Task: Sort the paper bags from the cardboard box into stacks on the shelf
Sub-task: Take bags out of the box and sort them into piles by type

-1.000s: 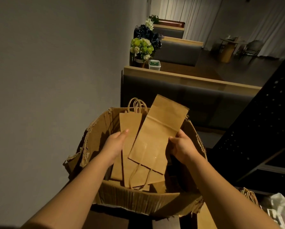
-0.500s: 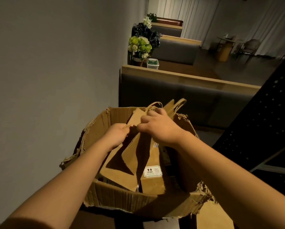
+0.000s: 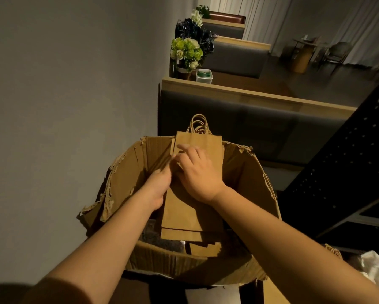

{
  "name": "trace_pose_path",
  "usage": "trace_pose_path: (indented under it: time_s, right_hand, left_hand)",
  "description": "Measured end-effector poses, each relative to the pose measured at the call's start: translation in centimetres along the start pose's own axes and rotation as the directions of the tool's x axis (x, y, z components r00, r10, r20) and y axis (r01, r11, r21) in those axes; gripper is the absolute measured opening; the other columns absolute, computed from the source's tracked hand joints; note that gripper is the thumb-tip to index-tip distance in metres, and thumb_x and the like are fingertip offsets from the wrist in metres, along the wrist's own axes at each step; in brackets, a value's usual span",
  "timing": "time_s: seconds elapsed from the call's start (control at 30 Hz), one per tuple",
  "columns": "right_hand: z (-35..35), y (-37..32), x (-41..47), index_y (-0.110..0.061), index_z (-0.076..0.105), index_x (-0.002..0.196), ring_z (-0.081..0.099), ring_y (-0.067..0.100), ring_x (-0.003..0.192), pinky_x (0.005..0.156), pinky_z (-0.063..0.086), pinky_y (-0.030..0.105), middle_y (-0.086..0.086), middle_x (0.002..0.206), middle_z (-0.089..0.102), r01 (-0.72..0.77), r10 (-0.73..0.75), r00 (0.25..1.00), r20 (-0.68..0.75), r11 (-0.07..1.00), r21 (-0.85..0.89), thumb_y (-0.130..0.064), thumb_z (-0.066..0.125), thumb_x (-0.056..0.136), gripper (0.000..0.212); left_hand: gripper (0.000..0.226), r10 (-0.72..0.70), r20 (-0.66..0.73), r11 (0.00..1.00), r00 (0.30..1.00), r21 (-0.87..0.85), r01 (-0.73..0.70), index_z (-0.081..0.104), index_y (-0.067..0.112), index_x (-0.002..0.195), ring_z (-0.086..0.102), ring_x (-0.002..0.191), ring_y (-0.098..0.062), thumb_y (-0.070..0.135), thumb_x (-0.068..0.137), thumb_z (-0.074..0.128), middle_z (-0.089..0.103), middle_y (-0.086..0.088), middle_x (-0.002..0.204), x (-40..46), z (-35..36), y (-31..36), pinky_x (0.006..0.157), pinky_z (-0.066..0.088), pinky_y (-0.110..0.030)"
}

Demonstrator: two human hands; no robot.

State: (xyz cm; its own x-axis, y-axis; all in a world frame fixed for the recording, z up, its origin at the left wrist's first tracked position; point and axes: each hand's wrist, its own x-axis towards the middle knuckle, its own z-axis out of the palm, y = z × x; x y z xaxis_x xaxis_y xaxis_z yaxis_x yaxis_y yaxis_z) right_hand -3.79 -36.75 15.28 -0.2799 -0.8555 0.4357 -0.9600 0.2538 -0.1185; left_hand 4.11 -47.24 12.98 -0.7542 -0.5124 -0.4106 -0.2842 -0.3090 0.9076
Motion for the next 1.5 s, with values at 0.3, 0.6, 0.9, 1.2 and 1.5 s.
trace_pose_path:
  time_s: [0.3,0.6,0.9,1.2,1.5]
  right_hand:
    - [3.0,6.8,-5.0,-0.010,0.051,0.118,0.059,0.021,0.093,0.064,0.048,0.025,0.007,0.108,0.059,-0.894,0.836,0.394,0.383,0.252,0.370,-0.005,0.048,0.094,0.025]
    - [6.8,7.6,-10.4,-0.007,0.055,0.118,0.059,0.025,0.080,0.063,0.047,0.032,0.012,0.102,0.060,-0.989,0.464,-0.141,0.874,-0.033,-0.142,-0.019,0.052,0.096,0.026]
    - [6.3,7.0,-8.9,0.000,0.063,0.114,0.062,0.027,0.103,0.088,0.052,0.034,0.016,0.120,0.062,-0.995,0.556,0.083,0.827,0.095,0.035,-0.006,0.065,0.087,0.027]
    - [-1.1,5.6,-6.7,-0.006,0.064,0.091,0.062,0.033,0.091,0.075,0.048,0.035,0.019,0.099,0.068,-0.778,0.584,0.350,0.733,-0.254,0.575,0.014,0.036,0.076,0.038]
    - [-4.6,4.6,-7.1,-0.021,0.062,0.111,0.067,0.024,0.088,0.077,0.051,0.039,0.007,0.100,0.072,-0.341,0.545,0.631,0.551,-0.443,0.829,-0.002,0.038,0.090,0.037]
  left_hand:
    - [0.026,0.279,-0.224,0.799,0.934,0.593,-0.096,0.062,0.019,0.102,0.063,0.088,-0.025,0.039,0.100,0.045,0.067,-0.003,0.098,2.6,-3.9,-2.2,0.083,0.054,-0.043]
    - [0.035,0.362,-0.190,0.558,0.913,0.828,-0.050,0.058,0.010,0.113,0.059,0.097,-0.028,0.037,0.102,0.040,0.063,-0.006,0.112,2.6,-3.4,-2.6,0.076,0.047,-0.036]
    - [0.043,0.304,-0.197,0.590,0.932,0.807,-0.022,0.054,0.013,0.131,0.058,0.111,-0.030,0.041,0.101,0.040,0.061,-0.007,0.127,3.1,-3.5,-2.9,0.088,0.052,-0.045]
    - [0.027,0.304,-0.210,0.683,0.929,0.728,-0.059,0.059,0.017,0.109,0.060,0.089,-0.020,0.037,0.101,0.044,0.063,0.004,0.103,1.7,-3.0,-2.2,0.079,0.054,-0.040]
    - [0.027,0.294,-0.192,0.892,0.936,0.406,-0.197,0.062,0.020,0.119,0.062,0.100,-0.021,0.032,0.100,0.047,0.067,0.000,0.106,-0.2,-1.2,-0.6,0.091,0.051,-0.042]
